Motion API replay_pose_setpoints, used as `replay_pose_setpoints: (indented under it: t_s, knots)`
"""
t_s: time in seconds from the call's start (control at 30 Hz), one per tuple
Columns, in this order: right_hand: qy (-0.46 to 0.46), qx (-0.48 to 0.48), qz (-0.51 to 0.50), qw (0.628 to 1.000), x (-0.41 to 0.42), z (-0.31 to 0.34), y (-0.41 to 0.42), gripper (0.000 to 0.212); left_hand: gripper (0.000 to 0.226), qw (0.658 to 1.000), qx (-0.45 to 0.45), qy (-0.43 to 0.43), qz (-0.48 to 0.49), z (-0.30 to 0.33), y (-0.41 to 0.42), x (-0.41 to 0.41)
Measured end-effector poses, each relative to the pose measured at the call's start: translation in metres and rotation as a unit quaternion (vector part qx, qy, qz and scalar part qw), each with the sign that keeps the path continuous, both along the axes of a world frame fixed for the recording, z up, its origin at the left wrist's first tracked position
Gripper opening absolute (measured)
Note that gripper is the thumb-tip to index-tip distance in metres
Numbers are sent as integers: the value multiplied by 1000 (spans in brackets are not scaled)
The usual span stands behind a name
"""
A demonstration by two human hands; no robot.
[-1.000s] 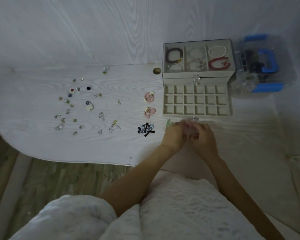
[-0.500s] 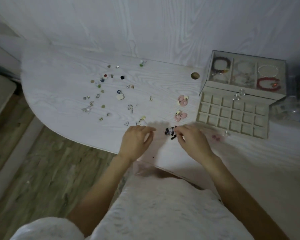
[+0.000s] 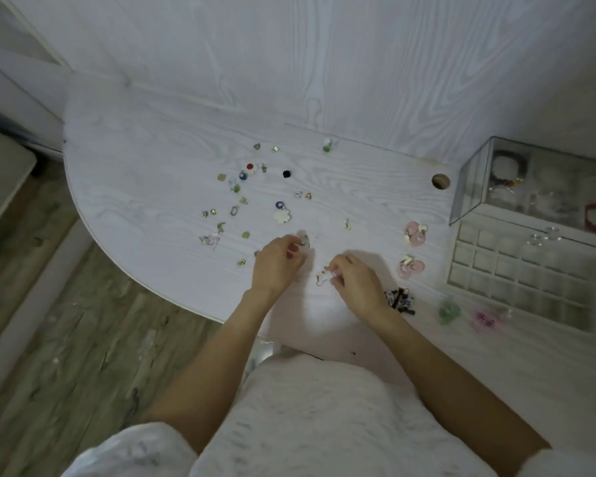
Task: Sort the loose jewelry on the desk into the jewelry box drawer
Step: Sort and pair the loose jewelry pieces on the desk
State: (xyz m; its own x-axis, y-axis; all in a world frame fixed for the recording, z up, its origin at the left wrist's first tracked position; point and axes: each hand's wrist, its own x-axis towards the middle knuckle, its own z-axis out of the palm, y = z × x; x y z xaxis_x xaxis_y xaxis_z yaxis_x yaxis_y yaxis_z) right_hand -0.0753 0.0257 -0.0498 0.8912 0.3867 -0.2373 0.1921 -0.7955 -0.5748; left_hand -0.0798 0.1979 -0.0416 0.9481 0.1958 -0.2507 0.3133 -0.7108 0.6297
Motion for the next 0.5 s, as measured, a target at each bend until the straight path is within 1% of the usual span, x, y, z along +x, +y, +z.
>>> replay_pose_setpoints:
  t_s: [0.1, 0.17, 0.27, 0.33, 0.5]
  knots:
    - [-12, -3, -36, 999, 6, 1, -3, 11, 36, 997, 45, -8, -59, -4, -9, 21]
    - [-14, -8, -49, 999, 8, 4, -7, 14, 38, 994, 68, 1, -89, -7, -10, 32]
    - [-20, -17, -62, 998, 10, 6, -10, 27, 35, 991, 78, 22, -104, -11, -6, 40]
    - [-28, -8, -68, 997, 10, 7, -11, 31, 29, 991, 82, 14, -105, -11, -5, 40]
    - [-41, 43, -78, 995, 12, 9, -12, 22, 32, 987, 101, 20, -125, -9, -1, 39]
